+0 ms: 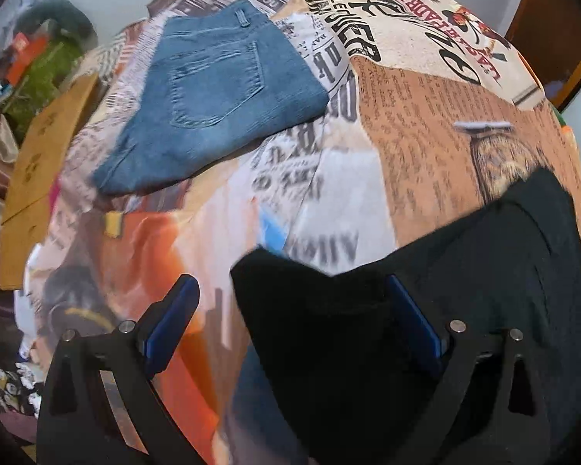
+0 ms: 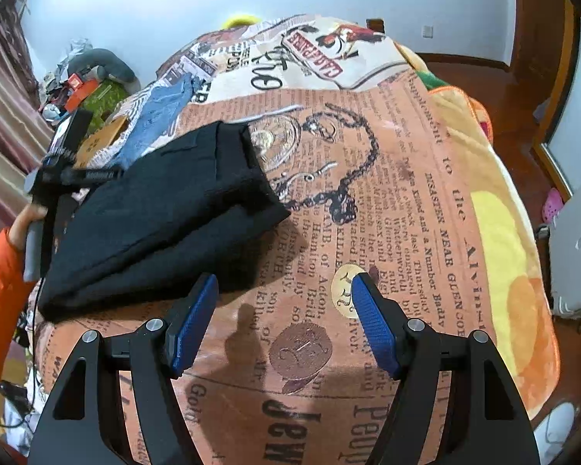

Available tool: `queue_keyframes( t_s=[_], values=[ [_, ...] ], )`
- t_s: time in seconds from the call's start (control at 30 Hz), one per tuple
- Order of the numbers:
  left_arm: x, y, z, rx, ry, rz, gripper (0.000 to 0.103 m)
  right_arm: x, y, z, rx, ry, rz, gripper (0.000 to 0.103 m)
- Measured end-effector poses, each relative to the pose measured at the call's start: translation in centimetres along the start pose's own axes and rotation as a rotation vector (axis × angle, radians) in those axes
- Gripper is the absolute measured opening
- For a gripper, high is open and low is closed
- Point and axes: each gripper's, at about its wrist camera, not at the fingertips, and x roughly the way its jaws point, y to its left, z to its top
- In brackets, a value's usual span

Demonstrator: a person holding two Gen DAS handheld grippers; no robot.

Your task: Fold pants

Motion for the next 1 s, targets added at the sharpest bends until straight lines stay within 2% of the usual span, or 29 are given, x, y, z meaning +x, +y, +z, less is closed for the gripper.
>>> queue_keyframes(
  t_s=[0.17,0.4,0.53,0.63,0.73,0.87,0.93,1.0],
  values=[
    [-2.8,1.0,-3.7,0.004,-0.023,-0.001,0.098,-1.1,0.6,0.3,-0.017,-0.032,-0.004,0.068],
    [-6.4,0.9,-9.7,-0.015,-0.051,-0.068,0.098,-1.8,1.5,0.6,-0.043,-0.056,-0.003,0.068],
    [-7.7,0.5,-11.4,-0.038,-0.069,-0.083,0.098,-1.7,2.2,0.8,-0.065,-0.057,0.0,0.068],
    [-9.1,0.0,-11.2,0.003,-0.104,-0.037,0.097,-1.6,2.9,1.0,-0.085,-0.057,0.004,0.068],
    [-10.8,-0.7,-9.8,0.069,-0.175,0.004,0.097,-1.3,3.5,1.5,-0.115,-0.062,0.006,0.068],
    [-11.8,-1.4,-6.4,0.105,-0.224,-0.017,0.097,-0.4,4.1,2.9,-0.146,-0.079,0.008,0.068],
    [-11.7,-1.6,-4.6,0.102,-0.238,-0.07,0.088,0.2,4.2,3.7,-0.151,-0.084,0.025,0.068],
    [-11.1,-2.1,-3.1,0.1,-0.224,-0.114,0.069,0.9,4.2,4.6,-0.149,-0.079,0.05,0.068]
  ],
)
